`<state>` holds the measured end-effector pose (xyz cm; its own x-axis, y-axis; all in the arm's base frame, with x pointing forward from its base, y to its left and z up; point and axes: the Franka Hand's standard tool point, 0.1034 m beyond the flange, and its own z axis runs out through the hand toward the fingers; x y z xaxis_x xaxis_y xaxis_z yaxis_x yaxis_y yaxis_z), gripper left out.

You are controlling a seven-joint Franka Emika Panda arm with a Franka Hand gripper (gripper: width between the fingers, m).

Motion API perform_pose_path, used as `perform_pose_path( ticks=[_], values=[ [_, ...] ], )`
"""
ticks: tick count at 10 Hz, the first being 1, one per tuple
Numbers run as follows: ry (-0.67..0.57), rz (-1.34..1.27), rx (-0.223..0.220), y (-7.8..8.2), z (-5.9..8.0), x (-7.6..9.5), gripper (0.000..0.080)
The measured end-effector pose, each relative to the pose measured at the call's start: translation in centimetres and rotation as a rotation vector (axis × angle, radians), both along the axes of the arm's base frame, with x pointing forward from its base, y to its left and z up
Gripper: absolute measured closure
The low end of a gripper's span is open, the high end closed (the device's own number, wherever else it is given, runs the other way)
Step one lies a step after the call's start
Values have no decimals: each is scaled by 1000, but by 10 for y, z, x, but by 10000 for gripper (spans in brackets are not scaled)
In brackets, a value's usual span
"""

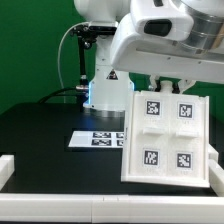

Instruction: Assemble cabinet

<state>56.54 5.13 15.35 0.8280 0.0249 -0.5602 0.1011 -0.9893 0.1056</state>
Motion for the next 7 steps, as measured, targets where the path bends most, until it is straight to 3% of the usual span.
perform_pose_path(
  ticks=[4,7],
  values=[
    [36,64,40,8,-5,6,578],
    [17,63,40,5,-6,13,578]
  ],
)
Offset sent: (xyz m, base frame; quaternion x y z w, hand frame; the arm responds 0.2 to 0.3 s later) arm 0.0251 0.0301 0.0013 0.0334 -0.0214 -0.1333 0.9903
